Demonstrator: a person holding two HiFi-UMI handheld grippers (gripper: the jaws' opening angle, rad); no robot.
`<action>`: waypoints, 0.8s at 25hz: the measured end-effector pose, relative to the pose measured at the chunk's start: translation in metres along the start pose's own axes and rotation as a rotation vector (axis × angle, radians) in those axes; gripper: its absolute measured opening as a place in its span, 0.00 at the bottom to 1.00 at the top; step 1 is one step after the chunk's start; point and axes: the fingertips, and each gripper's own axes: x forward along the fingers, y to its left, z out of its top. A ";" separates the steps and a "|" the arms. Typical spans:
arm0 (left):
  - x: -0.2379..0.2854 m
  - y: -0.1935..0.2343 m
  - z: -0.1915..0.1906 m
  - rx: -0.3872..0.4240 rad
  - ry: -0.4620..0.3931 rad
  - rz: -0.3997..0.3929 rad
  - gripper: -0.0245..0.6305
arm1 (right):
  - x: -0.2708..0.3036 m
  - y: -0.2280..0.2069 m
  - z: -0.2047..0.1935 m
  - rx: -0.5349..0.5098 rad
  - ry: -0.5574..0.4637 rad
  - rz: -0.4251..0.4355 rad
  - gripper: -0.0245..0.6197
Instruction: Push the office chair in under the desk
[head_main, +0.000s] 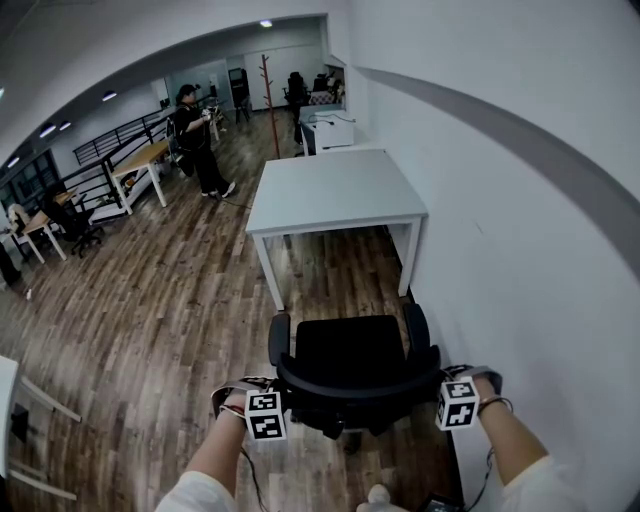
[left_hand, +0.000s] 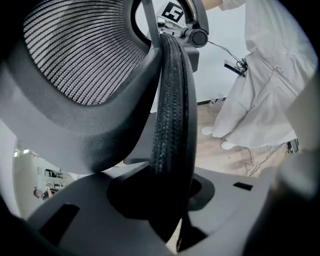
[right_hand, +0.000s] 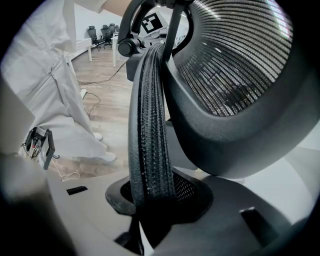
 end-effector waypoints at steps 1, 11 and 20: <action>0.001 0.003 0.000 -0.003 0.002 0.000 0.21 | 0.002 -0.004 -0.001 -0.002 0.000 0.000 0.22; 0.010 0.025 0.006 -0.030 0.012 0.003 0.21 | 0.010 -0.034 -0.013 -0.028 0.001 0.012 0.22; 0.020 0.054 0.015 -0.047 0.010 0.024 0.21 | 0.019 -0.064 -0.025 -0.042 -0.007 0.011 0.22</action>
